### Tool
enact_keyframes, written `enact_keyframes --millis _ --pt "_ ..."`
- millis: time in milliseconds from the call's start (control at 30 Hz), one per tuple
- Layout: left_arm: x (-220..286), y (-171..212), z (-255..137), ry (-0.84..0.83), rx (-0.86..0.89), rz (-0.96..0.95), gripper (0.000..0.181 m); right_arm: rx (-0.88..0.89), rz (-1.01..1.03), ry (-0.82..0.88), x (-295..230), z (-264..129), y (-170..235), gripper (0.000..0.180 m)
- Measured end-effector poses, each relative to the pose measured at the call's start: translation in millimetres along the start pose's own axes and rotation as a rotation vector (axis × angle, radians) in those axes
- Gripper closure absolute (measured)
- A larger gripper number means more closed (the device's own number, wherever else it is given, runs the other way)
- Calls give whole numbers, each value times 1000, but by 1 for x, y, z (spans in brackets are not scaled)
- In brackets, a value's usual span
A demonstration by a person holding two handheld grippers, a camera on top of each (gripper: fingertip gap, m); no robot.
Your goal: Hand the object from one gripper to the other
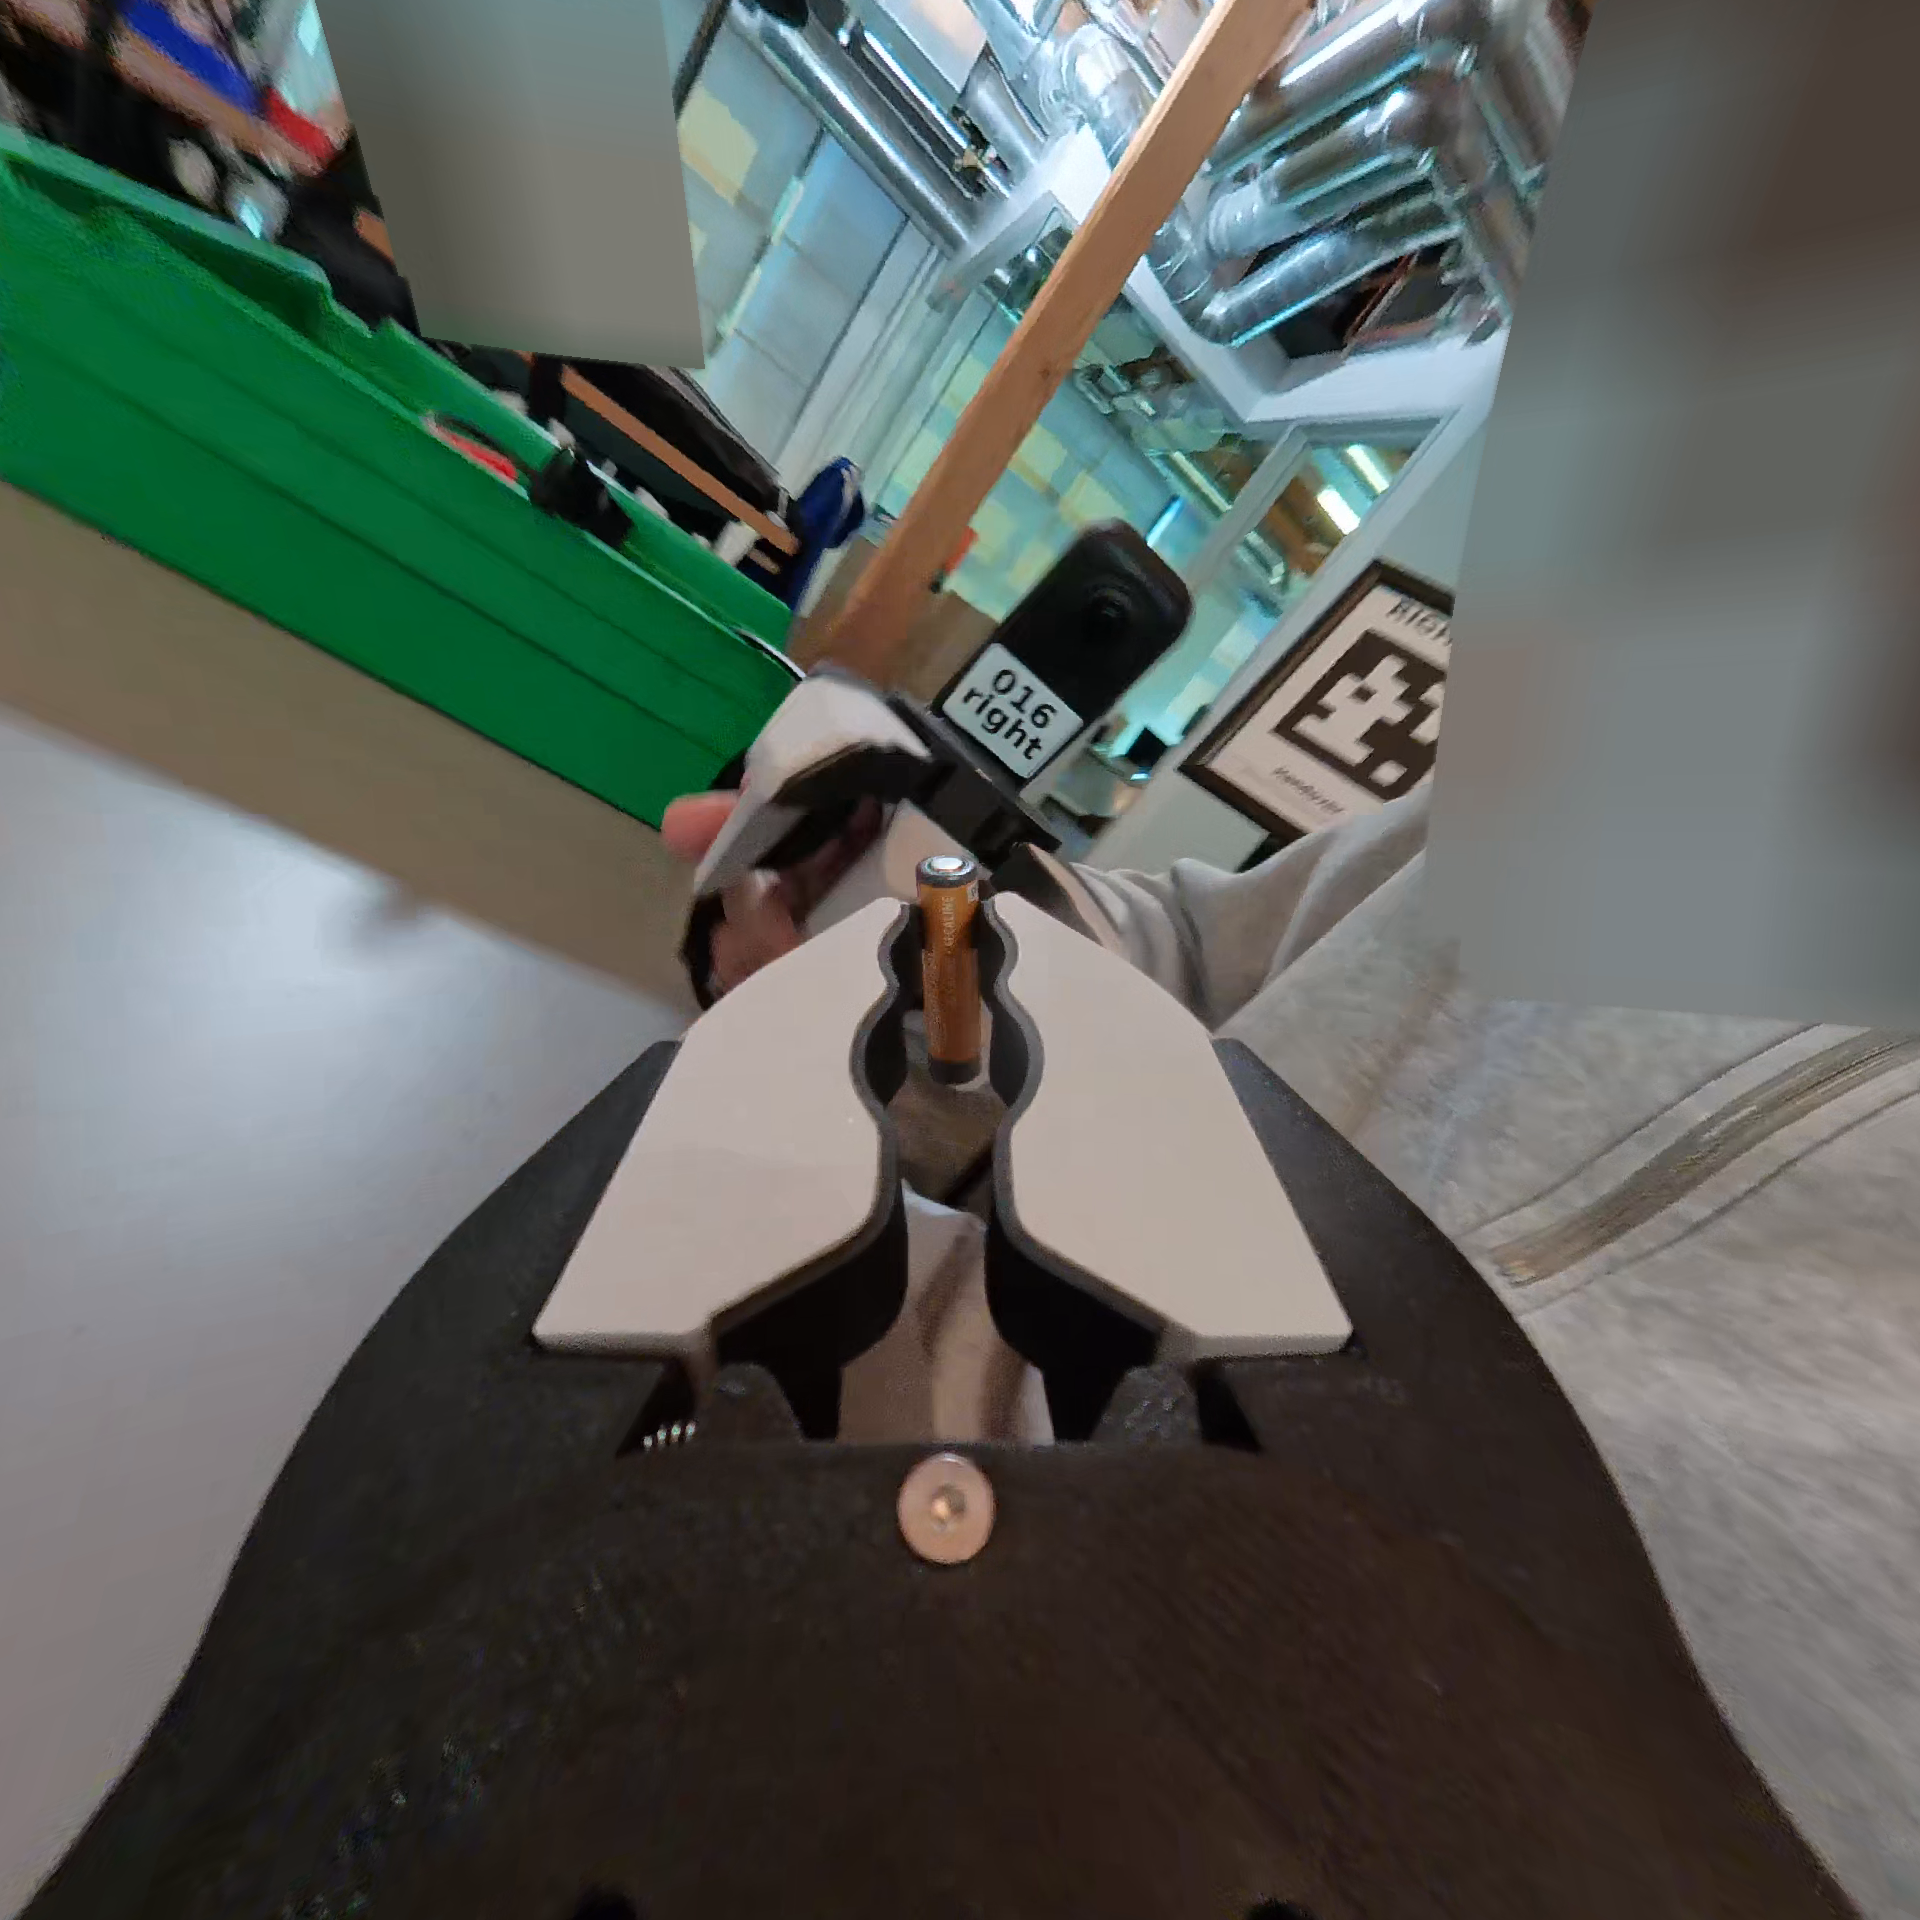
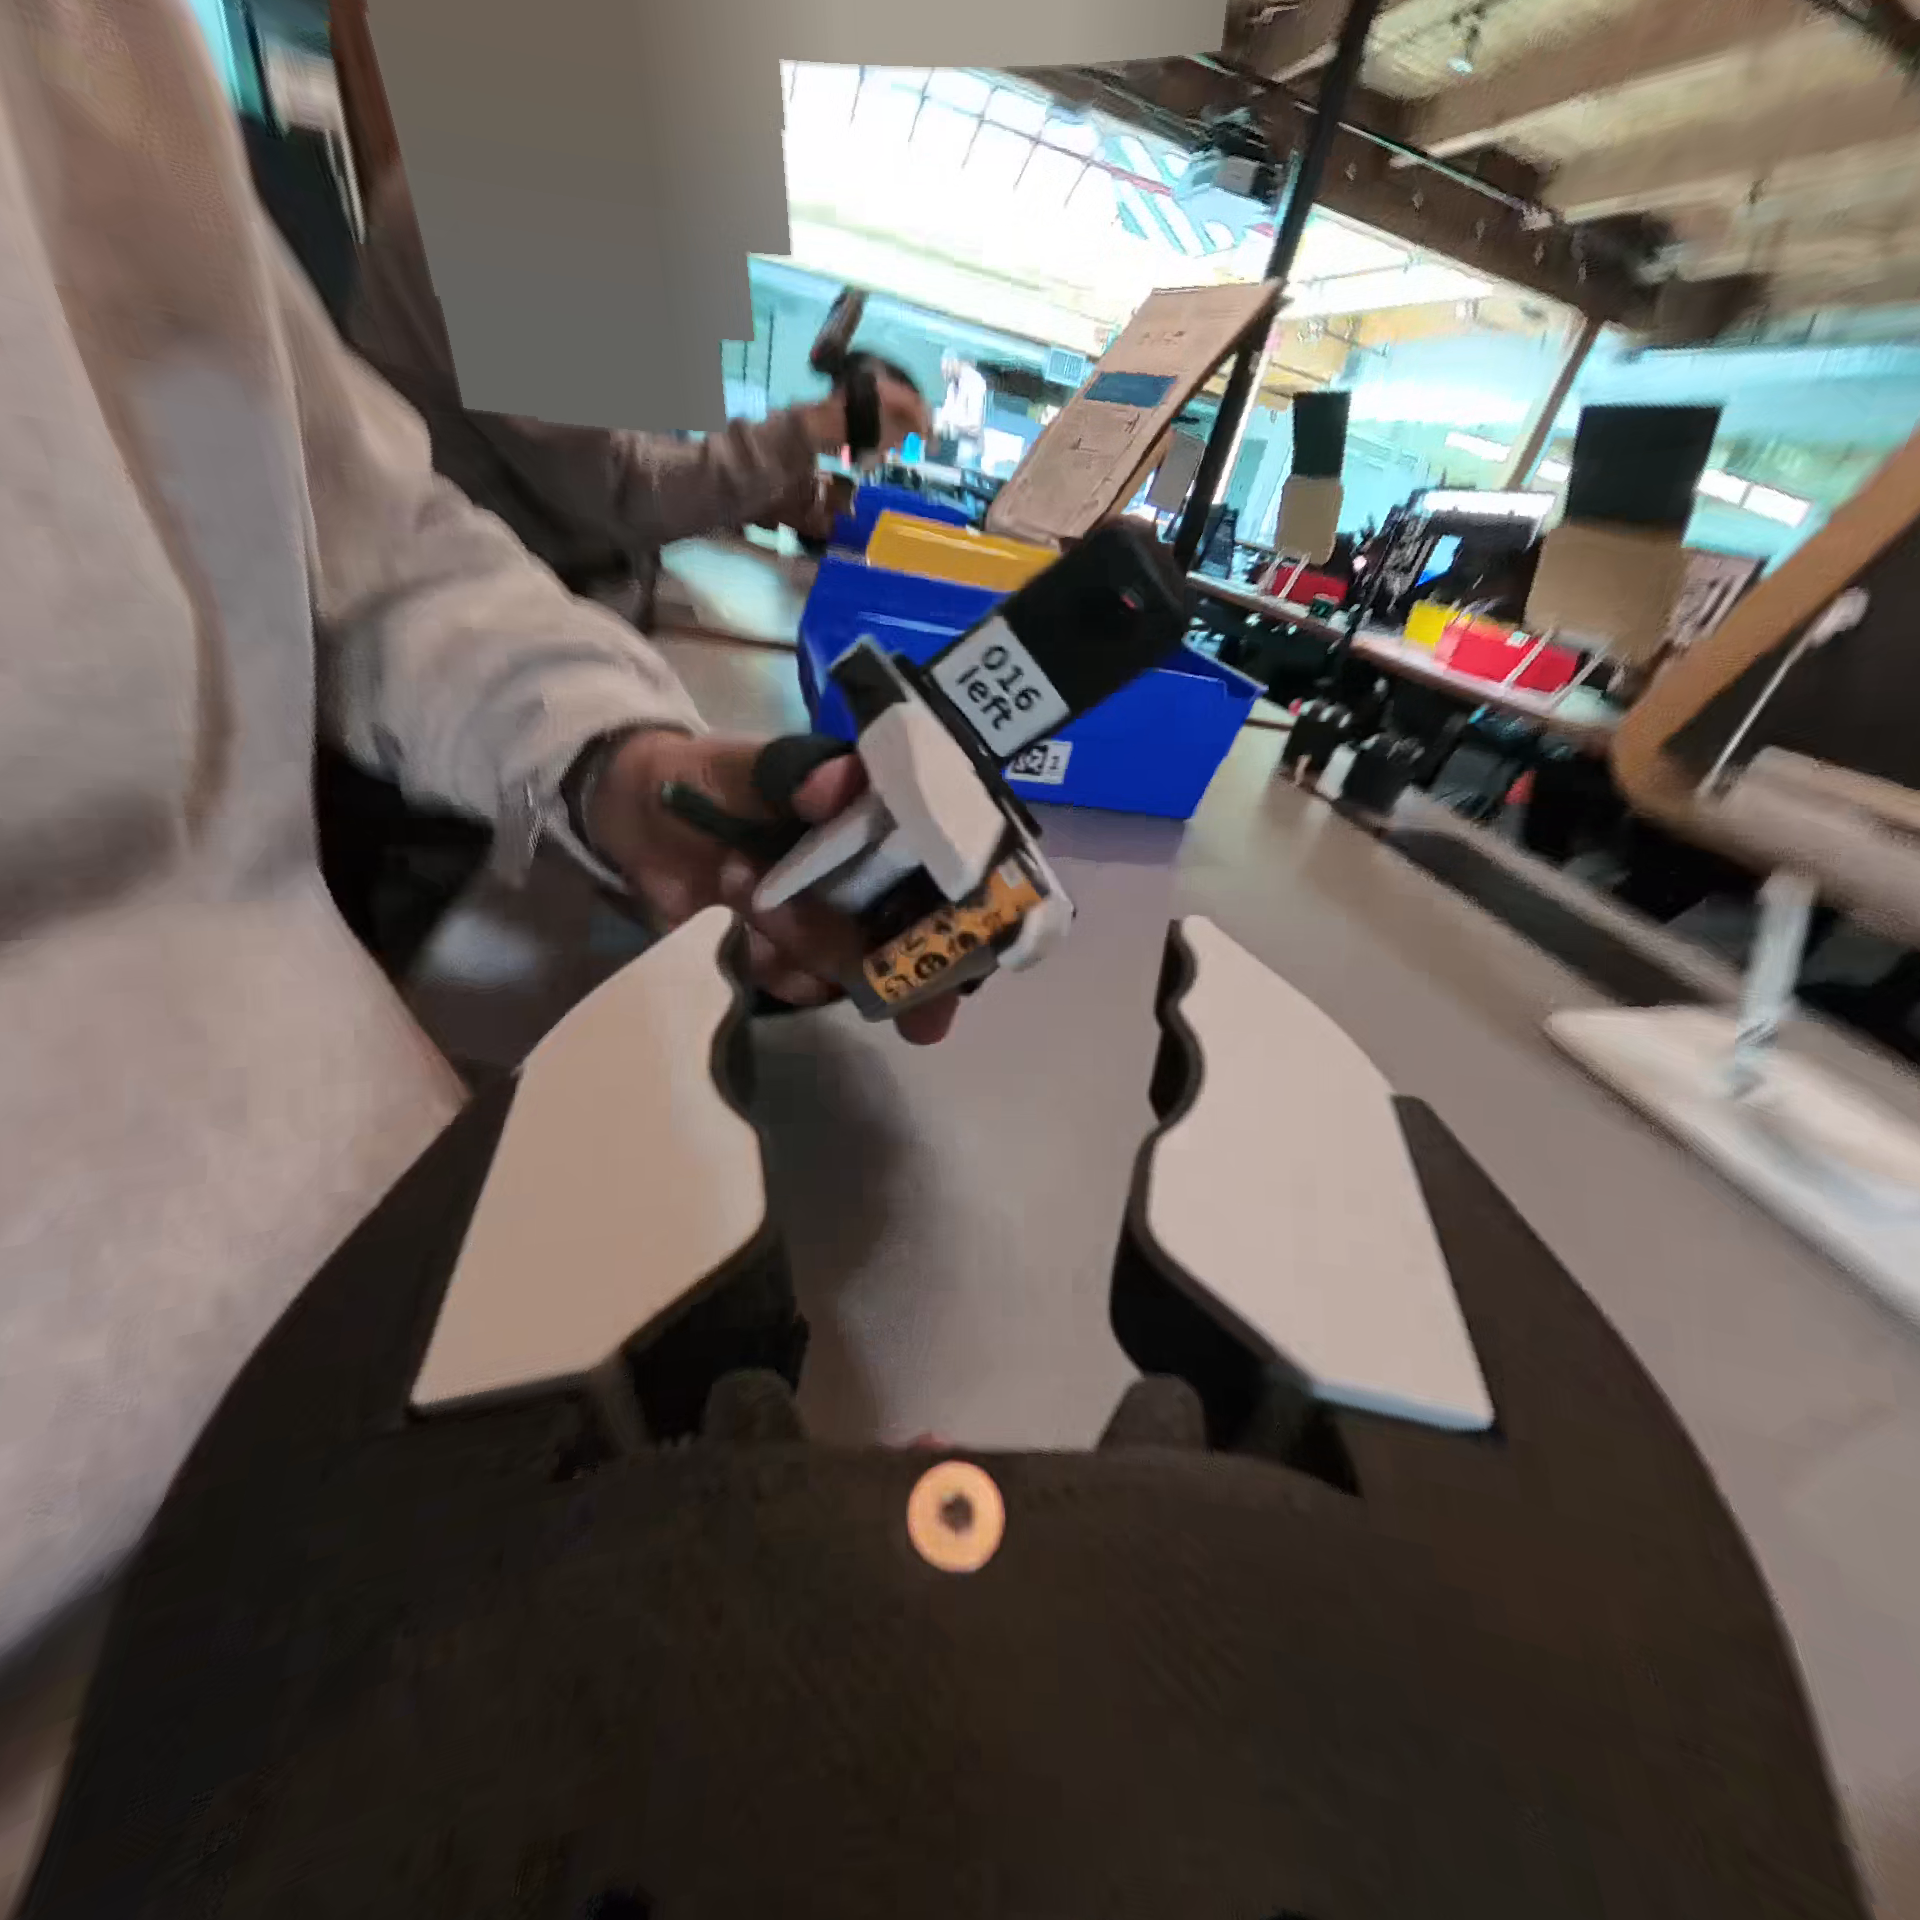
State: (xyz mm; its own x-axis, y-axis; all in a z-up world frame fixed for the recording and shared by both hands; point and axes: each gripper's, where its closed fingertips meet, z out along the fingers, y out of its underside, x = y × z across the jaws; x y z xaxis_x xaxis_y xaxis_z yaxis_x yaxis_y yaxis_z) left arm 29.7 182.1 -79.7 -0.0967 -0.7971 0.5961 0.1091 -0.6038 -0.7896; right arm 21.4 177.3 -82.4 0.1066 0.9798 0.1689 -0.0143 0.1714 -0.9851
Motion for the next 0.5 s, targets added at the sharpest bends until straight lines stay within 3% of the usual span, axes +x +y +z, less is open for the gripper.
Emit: enact_keyframes --millis 167,300,500 --pt "0 14 4 146 -34 -339 171 -123 -362 -11 -18 4 10 117" --pt "1 16 5 217 -32 -483 171 -153 -385 -24 -22 6 16 122" --pt "4 22 7 226 -68 -478 171 -149 -344 -32 -21 3 16 131"
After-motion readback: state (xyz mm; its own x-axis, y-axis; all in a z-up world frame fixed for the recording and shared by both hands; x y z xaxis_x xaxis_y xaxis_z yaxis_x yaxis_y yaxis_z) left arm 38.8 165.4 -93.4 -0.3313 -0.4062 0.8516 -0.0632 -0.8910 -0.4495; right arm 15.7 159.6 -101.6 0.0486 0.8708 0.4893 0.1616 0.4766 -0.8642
